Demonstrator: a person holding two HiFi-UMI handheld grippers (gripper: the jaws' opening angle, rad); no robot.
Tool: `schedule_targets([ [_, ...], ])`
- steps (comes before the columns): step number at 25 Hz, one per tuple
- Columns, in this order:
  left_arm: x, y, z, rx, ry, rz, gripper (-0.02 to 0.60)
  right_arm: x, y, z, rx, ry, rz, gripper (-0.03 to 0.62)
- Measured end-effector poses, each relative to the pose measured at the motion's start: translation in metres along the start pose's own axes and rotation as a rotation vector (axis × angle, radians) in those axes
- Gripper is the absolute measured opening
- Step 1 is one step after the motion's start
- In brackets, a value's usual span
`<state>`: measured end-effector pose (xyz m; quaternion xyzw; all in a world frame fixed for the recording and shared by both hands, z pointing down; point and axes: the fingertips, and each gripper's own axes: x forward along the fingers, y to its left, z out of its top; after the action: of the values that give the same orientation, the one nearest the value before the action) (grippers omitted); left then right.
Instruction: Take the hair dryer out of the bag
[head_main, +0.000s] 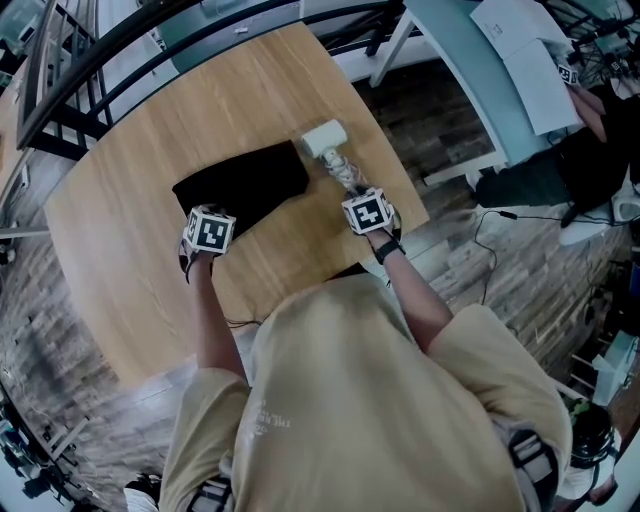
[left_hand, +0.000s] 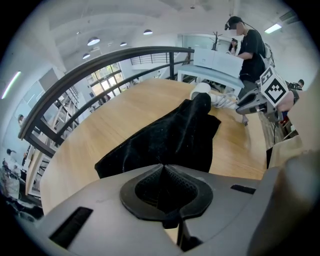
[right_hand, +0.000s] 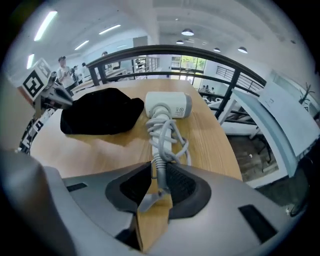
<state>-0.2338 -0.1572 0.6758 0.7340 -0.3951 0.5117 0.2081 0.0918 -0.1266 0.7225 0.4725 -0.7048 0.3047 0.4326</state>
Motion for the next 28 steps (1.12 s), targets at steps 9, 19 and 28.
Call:
schedule_targets([
  [9, -0.006, -0.008, 0.005, -0.043, -0.093, -0.035, 0.027, -0.01, -0.001, 0.022, -0.038, -0.11, -0.114, 0.134],
  [19, -0.077, 0.005, 0.019, -0.202, -0.371, -0.057, 0.2, -0.079, 0.051, 0.084, -0.038, -0.36, -0.099, 0.234],
  [28, -0.174, 0.031, 0.049, -0.34, -0.736, 0.117, 0.201, -0.167, 0.145, 0.203, -0.136, -0.77, 0.115, 0.172],
])
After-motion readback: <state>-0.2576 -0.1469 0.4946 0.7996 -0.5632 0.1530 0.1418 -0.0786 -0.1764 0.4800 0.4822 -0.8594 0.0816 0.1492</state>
